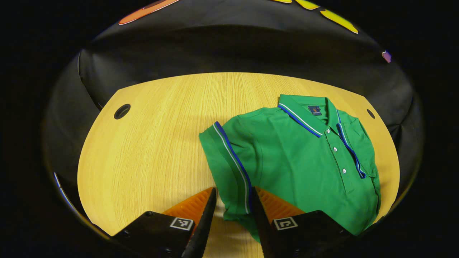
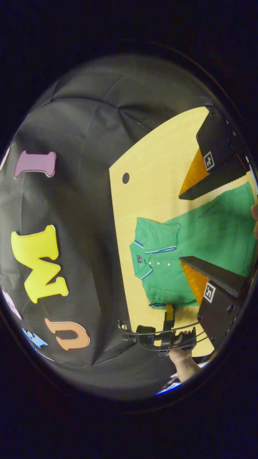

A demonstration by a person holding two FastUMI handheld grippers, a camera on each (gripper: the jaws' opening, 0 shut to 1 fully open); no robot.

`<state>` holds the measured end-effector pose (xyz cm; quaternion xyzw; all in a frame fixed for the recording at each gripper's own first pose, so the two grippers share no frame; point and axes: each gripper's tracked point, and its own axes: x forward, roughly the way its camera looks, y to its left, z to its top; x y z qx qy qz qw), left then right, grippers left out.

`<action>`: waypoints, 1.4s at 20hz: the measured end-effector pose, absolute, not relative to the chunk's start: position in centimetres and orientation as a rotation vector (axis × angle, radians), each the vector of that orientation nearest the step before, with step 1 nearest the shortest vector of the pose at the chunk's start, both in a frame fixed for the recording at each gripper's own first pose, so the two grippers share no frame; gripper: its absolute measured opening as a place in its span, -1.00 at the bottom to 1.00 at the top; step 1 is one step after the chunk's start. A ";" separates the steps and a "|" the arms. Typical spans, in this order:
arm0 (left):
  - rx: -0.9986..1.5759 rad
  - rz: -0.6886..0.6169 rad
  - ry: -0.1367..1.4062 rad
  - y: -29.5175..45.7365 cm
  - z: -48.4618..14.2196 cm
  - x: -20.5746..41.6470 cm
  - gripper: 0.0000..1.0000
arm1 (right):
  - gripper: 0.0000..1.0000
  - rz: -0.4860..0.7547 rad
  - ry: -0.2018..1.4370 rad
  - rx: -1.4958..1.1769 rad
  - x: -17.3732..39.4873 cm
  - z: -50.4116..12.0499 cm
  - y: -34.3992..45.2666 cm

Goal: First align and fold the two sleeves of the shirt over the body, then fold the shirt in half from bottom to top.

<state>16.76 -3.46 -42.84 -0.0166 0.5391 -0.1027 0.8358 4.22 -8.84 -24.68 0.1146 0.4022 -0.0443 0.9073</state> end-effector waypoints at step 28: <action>-0.147 -0.380 0.961 -20.2 -33.3 19.5 -0.75 | 0.93 -0.139 0.790 0.280 1.0 -23.9 -14.7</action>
